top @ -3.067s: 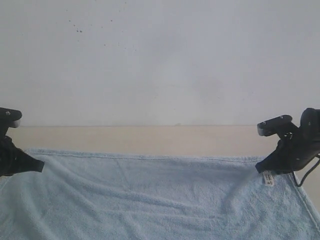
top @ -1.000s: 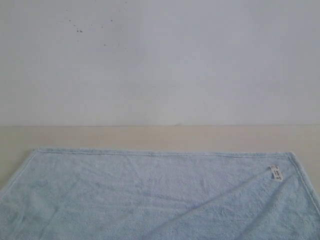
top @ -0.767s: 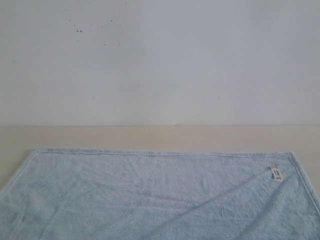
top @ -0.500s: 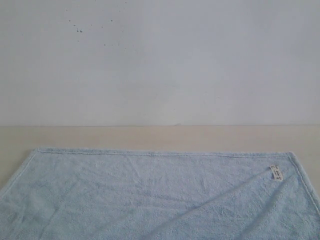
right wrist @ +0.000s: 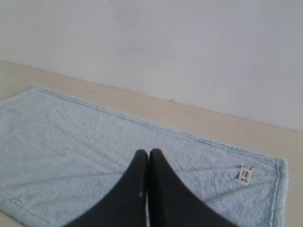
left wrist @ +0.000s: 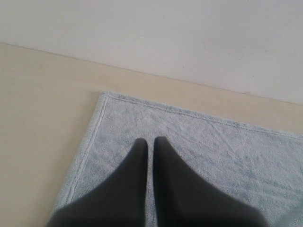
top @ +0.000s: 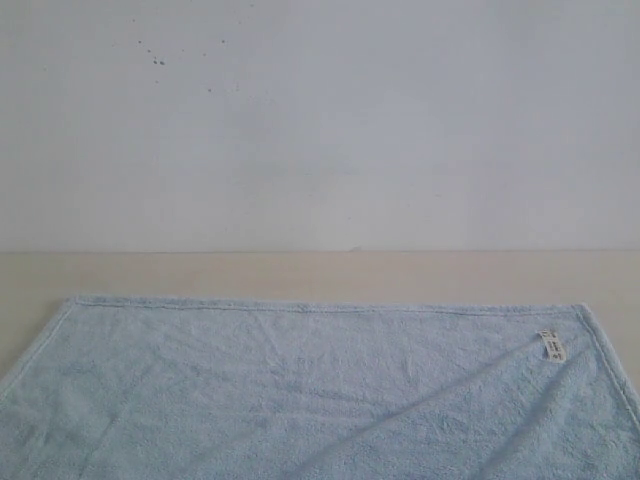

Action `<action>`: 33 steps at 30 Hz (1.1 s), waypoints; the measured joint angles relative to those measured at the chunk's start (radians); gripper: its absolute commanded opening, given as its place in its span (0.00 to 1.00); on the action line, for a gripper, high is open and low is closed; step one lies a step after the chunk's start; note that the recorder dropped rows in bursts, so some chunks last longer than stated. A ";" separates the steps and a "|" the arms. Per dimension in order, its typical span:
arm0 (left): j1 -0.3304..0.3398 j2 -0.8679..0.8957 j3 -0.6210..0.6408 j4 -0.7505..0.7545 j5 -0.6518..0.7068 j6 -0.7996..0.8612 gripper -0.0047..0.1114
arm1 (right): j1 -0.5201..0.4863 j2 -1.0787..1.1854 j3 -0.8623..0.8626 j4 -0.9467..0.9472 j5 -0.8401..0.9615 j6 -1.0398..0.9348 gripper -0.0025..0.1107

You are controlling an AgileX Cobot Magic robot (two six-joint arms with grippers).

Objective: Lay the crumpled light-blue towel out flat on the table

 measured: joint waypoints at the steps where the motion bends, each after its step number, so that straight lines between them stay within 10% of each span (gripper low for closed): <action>1: 0.000 0.000 0.000 0.000 0.000 0.000 0.07 | -0.005 -0.022 0.020 -0.008 -0.011 0.011 0.02; 33: 0.000 0.000 0.000 0.000 0.000 0.000 0.07 | -0.011 -0.092 0.194 -0.110 -0.145 0.140 0.02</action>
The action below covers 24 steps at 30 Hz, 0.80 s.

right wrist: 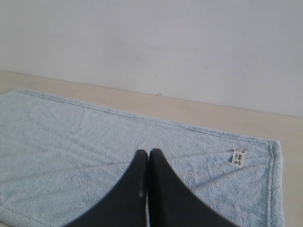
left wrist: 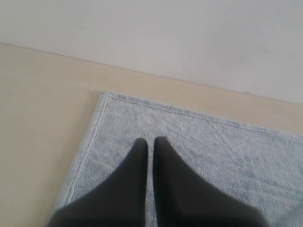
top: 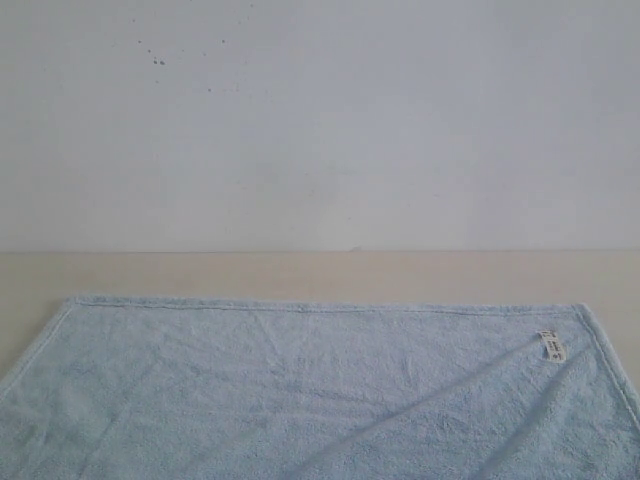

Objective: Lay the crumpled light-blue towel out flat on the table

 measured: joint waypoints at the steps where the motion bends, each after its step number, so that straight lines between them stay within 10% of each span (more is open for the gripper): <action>1: 0.000 0.000 0.000 0.000 0.000 0.000 0.07 | 0.000 0.000 0.000 0.000 0.000 0.000 0.02; 24: 0.000 -0.236 0.122 0.021 -0.014 0.000 0.07 | 0.000 0.000 0.000 0.000 0.000 0.000 0.02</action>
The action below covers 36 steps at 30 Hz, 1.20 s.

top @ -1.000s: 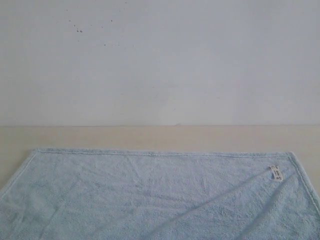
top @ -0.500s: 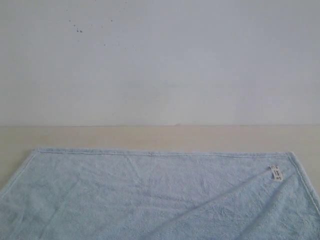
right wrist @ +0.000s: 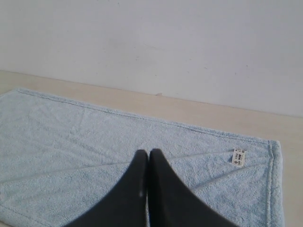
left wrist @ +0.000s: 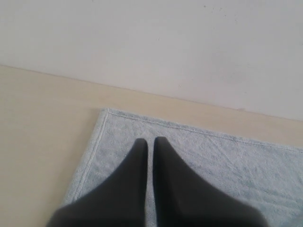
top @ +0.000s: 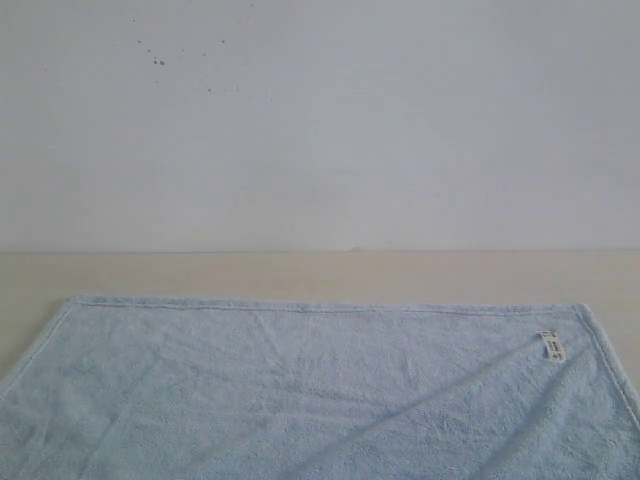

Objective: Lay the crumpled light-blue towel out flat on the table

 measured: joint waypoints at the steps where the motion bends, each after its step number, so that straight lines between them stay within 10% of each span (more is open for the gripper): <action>1: 0.000 -0.032 0.022 0.011 -0.005 0.000 0.07 | 0.000 0.000 0.000 0.000 0.000 0.000 0.02; 13: 0.000 -0.191 0.313 0.043 -0.014 -0.002 0.07 | 0.000 0.000 0.000 0.000 0.000 0.000 0.02; 36: 0.000 -0.191 0.352 0.041 -0.153 0.298 0.07 | 0.000 0.000 0.005 0.000 -0.002 0.000 0.02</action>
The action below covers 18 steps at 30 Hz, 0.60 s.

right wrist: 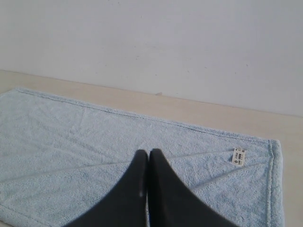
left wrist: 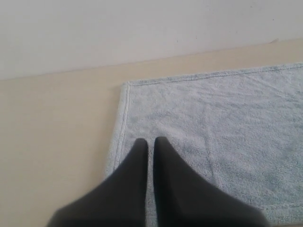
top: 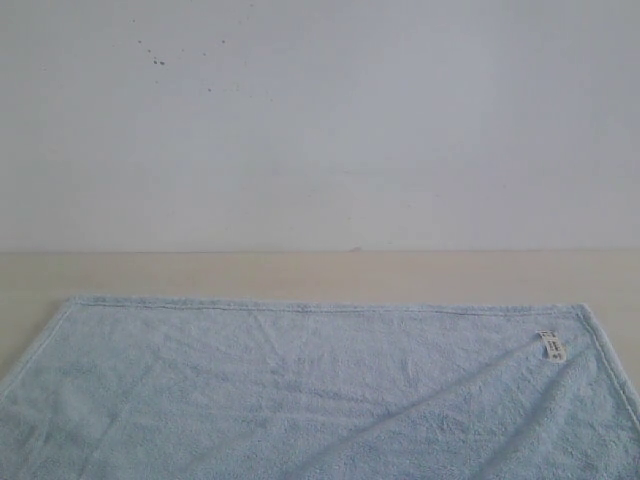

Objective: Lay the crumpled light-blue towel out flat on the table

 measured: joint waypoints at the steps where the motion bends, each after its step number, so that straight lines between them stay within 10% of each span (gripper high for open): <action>1: 0.000 0.000 0.000 0.000 -0.009 0.002 0.07 | 0.000 0.000 0.000 0.000 0.000 0.000 0.02; 18: 0.000 0.000 0.000 0.000 -0.103 0.004 0.07 | 0.000 0.000 0.000 0.000 -0.001 0.000 0.02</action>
